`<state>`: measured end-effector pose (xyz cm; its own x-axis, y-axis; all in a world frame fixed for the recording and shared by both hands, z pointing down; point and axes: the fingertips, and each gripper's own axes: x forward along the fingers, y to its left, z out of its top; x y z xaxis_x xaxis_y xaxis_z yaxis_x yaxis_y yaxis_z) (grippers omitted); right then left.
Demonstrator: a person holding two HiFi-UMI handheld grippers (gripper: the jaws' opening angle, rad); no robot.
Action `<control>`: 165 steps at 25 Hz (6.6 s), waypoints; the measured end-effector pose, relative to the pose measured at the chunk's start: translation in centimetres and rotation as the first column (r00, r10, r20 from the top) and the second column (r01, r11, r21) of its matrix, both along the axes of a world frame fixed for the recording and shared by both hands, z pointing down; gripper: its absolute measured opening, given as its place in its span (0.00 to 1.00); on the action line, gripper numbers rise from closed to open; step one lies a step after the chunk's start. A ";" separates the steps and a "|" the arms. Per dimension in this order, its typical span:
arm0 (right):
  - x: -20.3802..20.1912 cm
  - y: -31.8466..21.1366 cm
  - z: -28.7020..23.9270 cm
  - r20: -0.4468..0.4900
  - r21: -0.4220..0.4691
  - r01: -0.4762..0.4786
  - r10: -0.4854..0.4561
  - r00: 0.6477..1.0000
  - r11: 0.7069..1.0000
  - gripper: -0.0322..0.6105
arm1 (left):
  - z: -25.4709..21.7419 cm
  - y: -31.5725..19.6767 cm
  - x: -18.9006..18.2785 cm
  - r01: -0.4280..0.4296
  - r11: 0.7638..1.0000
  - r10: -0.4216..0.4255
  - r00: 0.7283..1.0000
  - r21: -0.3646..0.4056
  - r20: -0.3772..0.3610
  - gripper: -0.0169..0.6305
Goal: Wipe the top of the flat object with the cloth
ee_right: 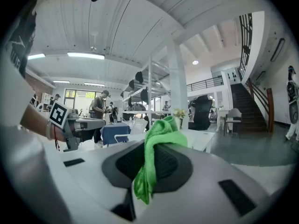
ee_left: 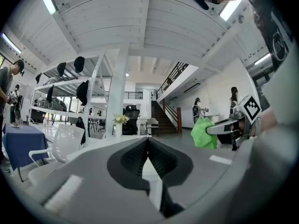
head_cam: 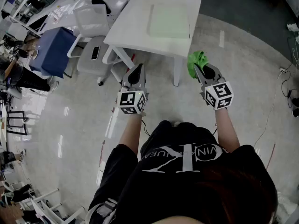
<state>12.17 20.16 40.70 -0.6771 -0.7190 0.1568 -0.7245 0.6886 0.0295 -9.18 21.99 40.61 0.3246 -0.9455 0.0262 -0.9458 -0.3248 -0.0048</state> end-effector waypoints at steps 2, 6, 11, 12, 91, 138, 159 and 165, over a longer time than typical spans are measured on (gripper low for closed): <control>0.0 -0.2 -0.1 0.003 0.001 0.006 -0.006 1.000 1.000 0.11 | -0.1 -0.2 0.0 0.008 1.000 -0.008 1.000 0.002 -0.008 0.05; 0.2 -0.2 0.6 0.006 0.000 0.011 -0.011 1.000 1.000 0.11 | 0.5 -0.1 0.1 0.012 1.000 -0.012 1.000 -0.001 -0.007 0.05; 0.7 -0.2 0.6 0.015 -0.003 0.017 -0.017 1.000 1.000 0.11 | 0.5 0.1 0.2 0.026 1.000 -0.026 1.000 -0.011 0.002 0.05; 0.7 -0.3 0.5 0.017 -0.004 0.018 -0.018 1.000 1.000 0.11 | 0.4 0.2 0.2 0.027 1.000 -0.027 1.000 -0.011 0.003 0.05; -21.4 -53.7 7.0 -0.080 -0.238 0.170 -0.194 0.978 0.956 0.11 | 15.4 -41.7 -1.4 -0.209 0.879 0.142 0.973 -0.429 -0.183 0.24; 0.8 -59.2 10.4 -0.463 -0.201 -0.398 0.271 0.844 0.895 0.11 | 15.6 -41.3 -1.6 -0.170 0.854 0.030 0.960 -0.492 -0.280 0.23; -22.7 -51.1 12.4 -0.292 -0.380 0.090 -0.212 0.933 0.920 0.11 | 15.6 -41.4 -1.5 -0.115 0.878 -0.020 0.961 -0.465 -0.275 0.23; -23.2 -50.4 12.1 -0.420 -0.307 0.151 -0.276 0.865 0.940 0.11 | 15.5 -40.3 -1.7 -0.163 0.842 0.012 0.959 -0.514 -0.283 0.26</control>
<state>-11.02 -30.28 52.77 -0.6189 -0.4570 0.6389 -0.5083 0.8531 0.1179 -10.85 -18.34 56.13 0.4712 -0.7780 0.4155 -0.8553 -0.2879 0.4309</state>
